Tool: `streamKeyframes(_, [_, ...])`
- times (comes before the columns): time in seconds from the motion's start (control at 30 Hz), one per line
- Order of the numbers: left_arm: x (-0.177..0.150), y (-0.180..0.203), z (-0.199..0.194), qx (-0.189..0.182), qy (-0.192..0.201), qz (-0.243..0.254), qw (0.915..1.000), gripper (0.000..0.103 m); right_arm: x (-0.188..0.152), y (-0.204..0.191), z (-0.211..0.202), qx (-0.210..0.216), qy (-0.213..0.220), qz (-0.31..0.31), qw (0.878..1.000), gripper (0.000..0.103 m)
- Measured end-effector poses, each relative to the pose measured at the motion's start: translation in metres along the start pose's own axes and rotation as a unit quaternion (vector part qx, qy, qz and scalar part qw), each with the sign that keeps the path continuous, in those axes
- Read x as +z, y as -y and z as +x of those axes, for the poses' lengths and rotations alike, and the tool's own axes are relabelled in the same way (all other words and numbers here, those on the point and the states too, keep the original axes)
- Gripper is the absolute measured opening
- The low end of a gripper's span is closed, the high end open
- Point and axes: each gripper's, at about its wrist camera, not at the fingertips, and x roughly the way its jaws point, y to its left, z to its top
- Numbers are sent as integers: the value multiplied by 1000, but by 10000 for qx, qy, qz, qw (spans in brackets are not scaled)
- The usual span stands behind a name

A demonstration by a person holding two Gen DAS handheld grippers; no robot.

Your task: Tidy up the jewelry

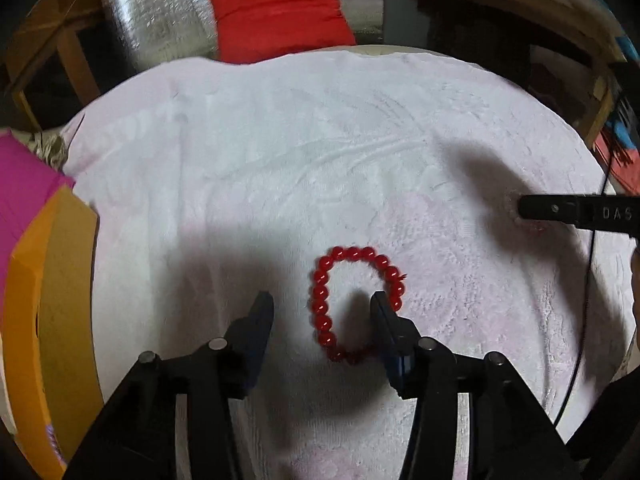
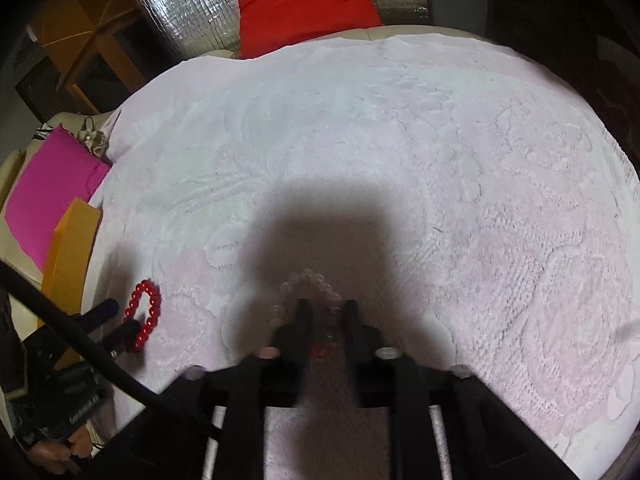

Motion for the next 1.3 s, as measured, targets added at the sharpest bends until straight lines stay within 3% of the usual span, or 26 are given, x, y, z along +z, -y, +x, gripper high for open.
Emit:
streamKeyframes(0.03, [0,3,-2,19,22,55,10000,52,1,0,-1,25,20,-2,10000,59])
streamKeyframes(0.13, [2,8,-4,127,101,243,9996,53,3,-7,0,-54,95,-204,9997,60])
streamKeyframes(0.2, [3,11,-5,176,126,319,9993,53,0,-11,6,-193,32,-385,9991,42])
streamKeyframes(0.47, [1,16,-3,309,178,496,9981,58,-11,-10,2,-495,254,-868,9947,18])
streamKeyframes(0.77, [0,19,-2,382,193,539,9976,62,-20,5,-4,-257,327,-933,9948,15])
streamKeyframes(1.0, [-2,16,-11,27,193,495,9986,64,-26,15,-5,-88,389,-860,9955,16])
streamKeyframes(1.1, [-4,14,-10,-111,153,426,9989,71,-26,16,-5,-73,387,-830,9958,16])
streamKeyframes(1.3, [-2,7,5,-392,-140,75,9991,71,-25,18,-4,-50,400,-794,9960,17])
